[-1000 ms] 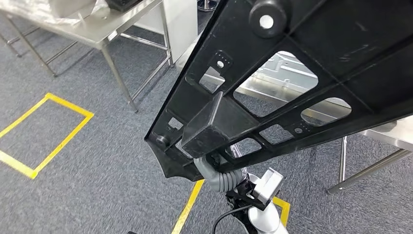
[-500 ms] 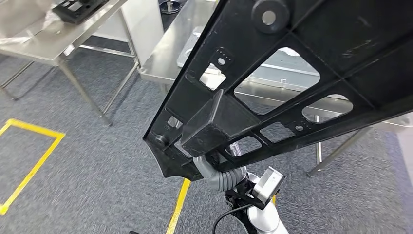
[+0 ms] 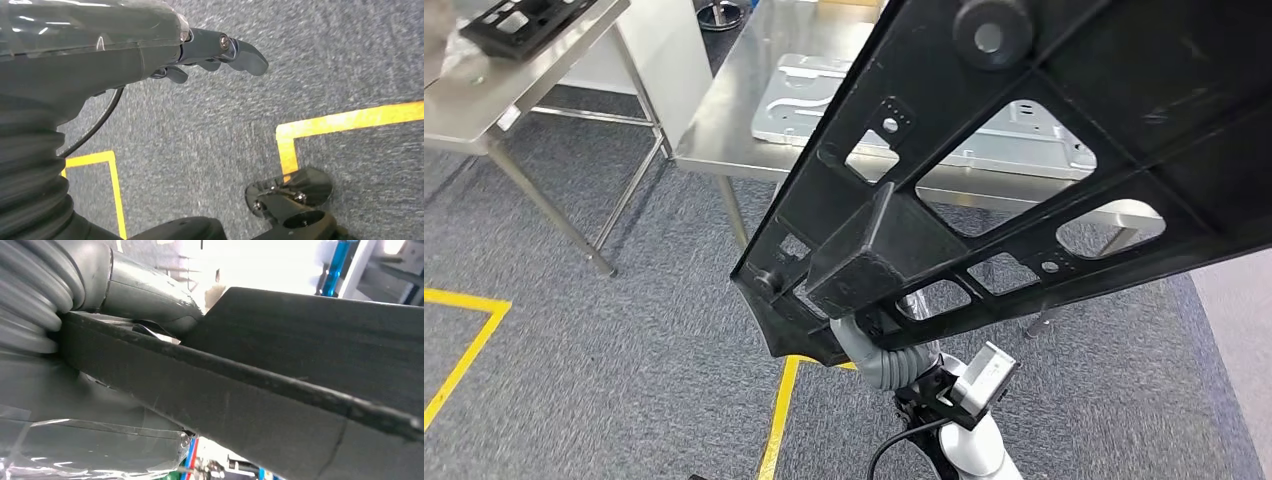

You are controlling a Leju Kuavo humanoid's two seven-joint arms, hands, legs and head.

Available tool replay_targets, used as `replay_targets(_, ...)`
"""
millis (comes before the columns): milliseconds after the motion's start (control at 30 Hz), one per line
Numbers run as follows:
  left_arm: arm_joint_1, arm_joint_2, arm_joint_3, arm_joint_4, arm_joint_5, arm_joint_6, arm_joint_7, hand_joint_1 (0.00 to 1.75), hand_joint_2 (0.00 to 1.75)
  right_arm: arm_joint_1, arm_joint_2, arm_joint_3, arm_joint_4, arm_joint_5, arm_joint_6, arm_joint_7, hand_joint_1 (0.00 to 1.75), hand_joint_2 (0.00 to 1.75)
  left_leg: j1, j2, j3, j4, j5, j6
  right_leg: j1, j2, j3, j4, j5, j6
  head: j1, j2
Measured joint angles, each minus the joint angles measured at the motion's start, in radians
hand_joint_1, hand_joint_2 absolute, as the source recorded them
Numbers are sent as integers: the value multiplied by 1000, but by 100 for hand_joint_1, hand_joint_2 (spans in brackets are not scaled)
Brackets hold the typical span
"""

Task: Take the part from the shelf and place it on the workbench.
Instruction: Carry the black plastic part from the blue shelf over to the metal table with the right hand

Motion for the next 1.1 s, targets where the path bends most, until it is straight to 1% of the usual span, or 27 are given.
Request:
replay_targets(33,0,0,0,0,1,1,0,0,175,0,0,-2,-2,0,0,0,175,175,-2,6,2,1,-3,-5,4,-9,15,-31,6,-4,0,0)
replay_targets(67,0,0,0,0,2,2,-1,0,175,0,0,-3,-3,0,0,0,175,175,-4,13,4,0,-4,-11,8,-8,17,-39,4,-8,0,0)
replay_targets(133,-2,0,0,0,7,3,-2,0,175,1,0,-7,-5,0,-1,0,175,175,-3,22,8,1,-9,-21,5,11,16,-43,8,-17,-1,0)
replay_targets(200,-2,1,1,0,13,4,-2,0,175,1,1,-10,-8,1,-5,-1,175,175,0,-3,-5,38,-38,-31,-2,23,19,-49,12,-29,-1,0)
replay_targets(267,1,1,4,0,18,4,-2,0,175,1,3,-11,-11,4,-11,-2,175,175,2,-40,-57,153,-102,-36,-3,33,20,-50,13,-38,-2,0)
replay_targets(300,2,1,6,0,21,3,-1,0,175,3,4,-12,-11,5,-14,-2,175,175,2,-47,-91,224,-132,-38,-3,38,20,-49,12,-40,-2,0)
replay_targets(333,2,1,9,0,23,3,1,0,175,5,4,-13,-11,5,-16,-2,175,175,2,-50,-119,279,-150,-40,-2,43,20,-49,11,-40,-2,0)
replay_targets(367,2,1,11,0,24,2,4,0,175,7,4,-14,-11,6,-17,-2,175,175,2,-50,-131,301,-147,-40,-1,48,20,-48,11,-40,-2,0)
replay_targets(400,2,1,14,0,25,3,8,0,175,9,4,-15,-11,6,-17,-2,175,175,2,-50,-124,282,-125,-39,-1,52,22,-47,9,-40,-2,0)
replay_targets(433,2,1,16,0,25,3,12,0,175,9,5,-15,-11,6,-18,-2,175,175,2,-51,-99,225,-87,-37,-1,57,23,-45,7,-38,-2,0)
replay_targets(467,4,1,17,0,25,4,16,0,175,9,5,-16,-11,7,-18,-2,175,175,2,-52,-65,150,-50,-32,-1,61,25,-43,4,-36,-2,0)
replay_targets(500,6,2,19,0,25,5,19,0,175,9,6,-16,-11,8,-18,-1,175,175,0,-54,-34,81,-26,-27,1,65,26,-40,0,-31,-2,0)
replay_targets(533,7,3,20,0,25,7,21,0,175,9,7,-17,-11,10,-18,-1,175,175,-2,-56,-13,33,-13,-21,2,68,26,-39,-3,-26,-2,0)
replay_targets(567,8,3,21,0,25,9,21,0,175,9,8,-18,-11,12,-19,1,175,175,-5,-57,-4,8,-13,-15,2,69,26,-38,-2,-20,-2,0)
replay_targets(667,10,3,22,0,25,12,22,0,175,9,9,-22,-11,19,-22,5,175,175,-4,-57,5,-3,-13,4,1,67,25,-24,1,-1,-1,0)
replay_targets(700,10,2,22,0,24,12,22,0,175,8,9,-23,-11,19,-23,6,175,175,-3,-57,12,-6,-12,9,0,62,18,-5,-8,4,0,0)
replay_targets(733,10,2,22,0,24,12,22,0,175,7,10,-24,-11,20,-25,8,175,175,-1,-56,19,-7,-11,13,-1,58,1,30,-28,9,0,0)
replay_targets(767,11,2,22,0,24,12,22,0,175,7,10,-25,-11,20,-26,10,175,175,-1,-55,22,-7,-13,16,-3,53,-28,83,-54,14,1,0)
replay_targets(833,12,2,22,0,24,12,21,0,175,8,10,-27,-11,20,-27,12,175,175,-2,-53,27,-7,-18,19,-6,51,-103,206,-102,21,1,0)
replay_targets(867,13,2,22,0,24,12,21,0,175,9,9,-27,-10,20,-27,13,175,175,-2,-52,32,-7,-23,19,-8,50,-129,240,-106,23,1,0)
replay_targets(900,14,2,22,0,24,12,21,0,175,10,9,-28,-10,20,-27,13,175,175,-2,-52,39,-7,-29,17,-9,49,-138,237,-88,24,1,0)
replay_targets(933,15,2,23,0,23,12,21,0,175,10,9,-29,-10,20,-27,13,175,175,-1,-52,49,-7,-37,15,-10,47,-127,196,-52,24,1,0)
replay_targets(967,17,2,23,0,23,12,21,0,175,10,9,-29,-10,20,-27,13,175,175,-1,-52,60,-7,-46,12,-11,44,-100,127,-4,21,2,0)
replay_targets(1000,18,1,23,0,22,11,20,0,175,9,9,-29,-9,20,-27,13,175,175,-2,-52,71,-7,-54,8,-9,39,-75,63,29,16,1,0)
replay_targets(1033,19,1,23,0,22,11,20,0,175,9,9,-29,-8,20,-27,13,175,175,-2,-51,77,-8,-61,4,-5,35,-56,12,45,9,1,0)
replay_targets(1067,19,1,23,0,21,11,19,0,175,9,9,-29,-8,20,-27,12,175,175,-3,-50,79,-9,-67,-2,-1,33,-47,-14,51,1,0,0)
replay_targets(1100,19,1,23,0,20,11,19,0,175,10,9,-29,-7,20,-27,12,175,175,-3,-48,81,-9,-69,-8,2,32,-47,-18,44,-7,0,0)
